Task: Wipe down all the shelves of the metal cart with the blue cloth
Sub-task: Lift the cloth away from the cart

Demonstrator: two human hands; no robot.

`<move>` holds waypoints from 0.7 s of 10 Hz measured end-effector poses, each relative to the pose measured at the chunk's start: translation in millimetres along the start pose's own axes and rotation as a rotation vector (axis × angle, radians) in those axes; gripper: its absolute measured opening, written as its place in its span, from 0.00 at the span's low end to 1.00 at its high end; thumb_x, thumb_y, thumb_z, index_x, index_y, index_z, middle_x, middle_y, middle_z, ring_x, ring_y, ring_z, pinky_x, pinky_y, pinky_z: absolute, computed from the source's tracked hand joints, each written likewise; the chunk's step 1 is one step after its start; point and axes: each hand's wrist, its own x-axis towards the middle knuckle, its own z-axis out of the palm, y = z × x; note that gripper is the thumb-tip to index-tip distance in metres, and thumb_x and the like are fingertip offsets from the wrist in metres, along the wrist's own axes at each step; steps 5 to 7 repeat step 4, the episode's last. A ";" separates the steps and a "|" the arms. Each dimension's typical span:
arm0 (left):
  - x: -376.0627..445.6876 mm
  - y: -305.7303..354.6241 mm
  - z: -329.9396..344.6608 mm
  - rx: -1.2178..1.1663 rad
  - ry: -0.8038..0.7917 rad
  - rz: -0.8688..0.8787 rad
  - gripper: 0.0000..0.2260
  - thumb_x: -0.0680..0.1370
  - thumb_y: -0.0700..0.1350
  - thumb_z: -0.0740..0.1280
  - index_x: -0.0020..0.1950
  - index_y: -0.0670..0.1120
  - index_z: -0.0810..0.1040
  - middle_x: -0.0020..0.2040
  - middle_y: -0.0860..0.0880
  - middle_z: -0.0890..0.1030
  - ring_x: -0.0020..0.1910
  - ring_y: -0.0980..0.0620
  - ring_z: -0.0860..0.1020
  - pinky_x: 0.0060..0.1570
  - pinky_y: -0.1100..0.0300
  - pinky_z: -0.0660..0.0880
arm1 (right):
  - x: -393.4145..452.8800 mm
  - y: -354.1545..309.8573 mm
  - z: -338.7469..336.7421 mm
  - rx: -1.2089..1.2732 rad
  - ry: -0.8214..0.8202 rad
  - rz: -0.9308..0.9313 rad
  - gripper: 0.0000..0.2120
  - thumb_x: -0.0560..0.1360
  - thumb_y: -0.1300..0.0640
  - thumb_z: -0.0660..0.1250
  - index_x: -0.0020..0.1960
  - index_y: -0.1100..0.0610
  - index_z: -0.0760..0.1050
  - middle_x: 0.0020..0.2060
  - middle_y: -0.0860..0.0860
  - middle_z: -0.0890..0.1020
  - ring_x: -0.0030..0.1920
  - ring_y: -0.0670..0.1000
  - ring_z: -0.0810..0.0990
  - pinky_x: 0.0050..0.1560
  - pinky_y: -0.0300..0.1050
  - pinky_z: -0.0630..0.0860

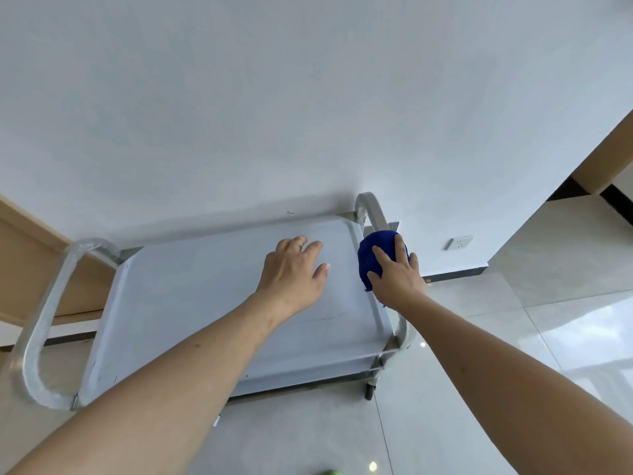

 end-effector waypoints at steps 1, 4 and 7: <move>2.1 2.0 -1.3 -0.012 0.015 0.001 0.22 0.81 0.55 0.58 0.73 0.49 0.66 0.74 0.44 0.66 0.72 0.44 0.62 0.66 0.48 0.65 | -1.1 -2.4 -6.0 0.006 -0.018 0.003 0.28 0.83 0.47 0.58 0.80 0.41 0.53 0.82 0.48 0.39 0.79 0.61 0.47 0.66 0.62 0.71; -2.3 13.6 -50.7 -0.032 0.143 0.090 0.23 0.80 0.55 0.58 0.73 0.49 0.66 0.73 0.44 0.67 0.72 0.44 0.62 0.68 0.48 0.65 | -28.1 -30.5 -47.3 0.056 0.068 -0.094 0.26 0.82 0.45 0.59 0.79 0.42 0.59 0.81 0.50 0.52 0.76 0.58 0.57 0.68 0.58 0.70; -2.3 13.6 -50.7 -0.032 0.143 0.090 0.23 0.80 0.55 0.58 0.73 0.49 0.66 0.73 0.44 0.67 0.72 0.44 0.62 0.68 0.48 0.65 | -28.1 -30.5 -47.3 0.056 0.068 -0.094 0.26 0.82 0.45 0.59 0.79 0.42 0.59 0.81 0.50 0.52 0.76 0.58 0.57 0.68 0.58 0.70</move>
